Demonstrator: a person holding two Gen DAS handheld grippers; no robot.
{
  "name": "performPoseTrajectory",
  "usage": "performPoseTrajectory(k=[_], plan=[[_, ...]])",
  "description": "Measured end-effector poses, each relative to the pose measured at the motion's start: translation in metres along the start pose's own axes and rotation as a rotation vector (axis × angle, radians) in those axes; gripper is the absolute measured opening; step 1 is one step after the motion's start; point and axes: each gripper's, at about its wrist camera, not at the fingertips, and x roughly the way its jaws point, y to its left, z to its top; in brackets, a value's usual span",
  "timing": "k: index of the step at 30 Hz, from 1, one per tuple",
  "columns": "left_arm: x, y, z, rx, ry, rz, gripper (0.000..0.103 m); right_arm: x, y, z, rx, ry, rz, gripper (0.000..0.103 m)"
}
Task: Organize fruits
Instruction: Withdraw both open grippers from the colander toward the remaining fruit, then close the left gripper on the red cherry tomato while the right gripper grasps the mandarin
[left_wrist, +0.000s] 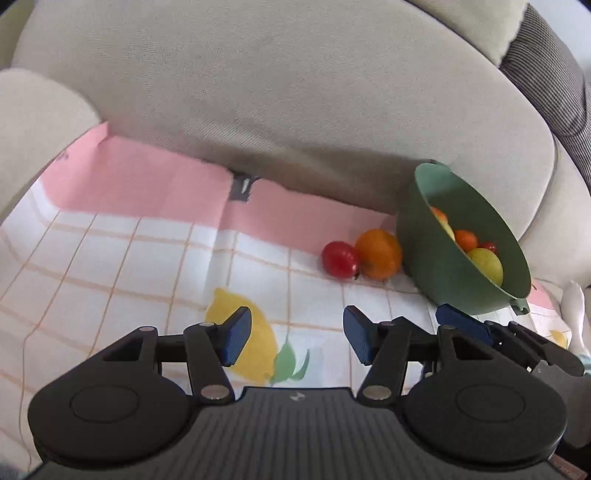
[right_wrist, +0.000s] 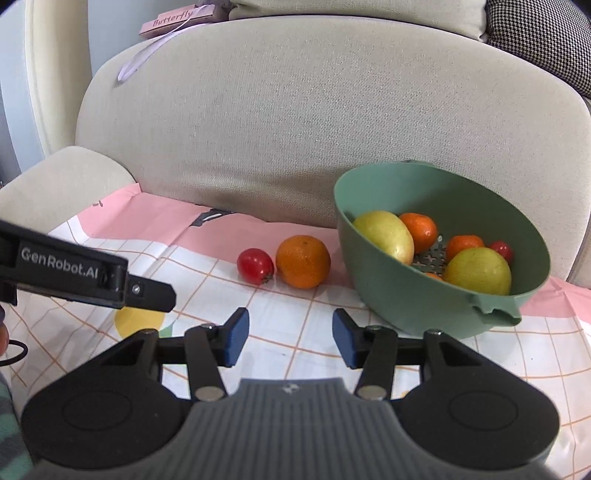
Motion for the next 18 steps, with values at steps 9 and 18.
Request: performPoseTrajectory(k=[9,18], plan=[[0.033,-0.030,0.017,0.239,0.005,-0.029,0.064,0.016,-0.003,0.003,-0.078,-0.019,-0.044,0.033],[0.065,-0.039,0.022,0.374,0.033,-0.046,0.063,0.024,-0.015,-0.001,-0.045,-0.009,-0.030,0.033]])
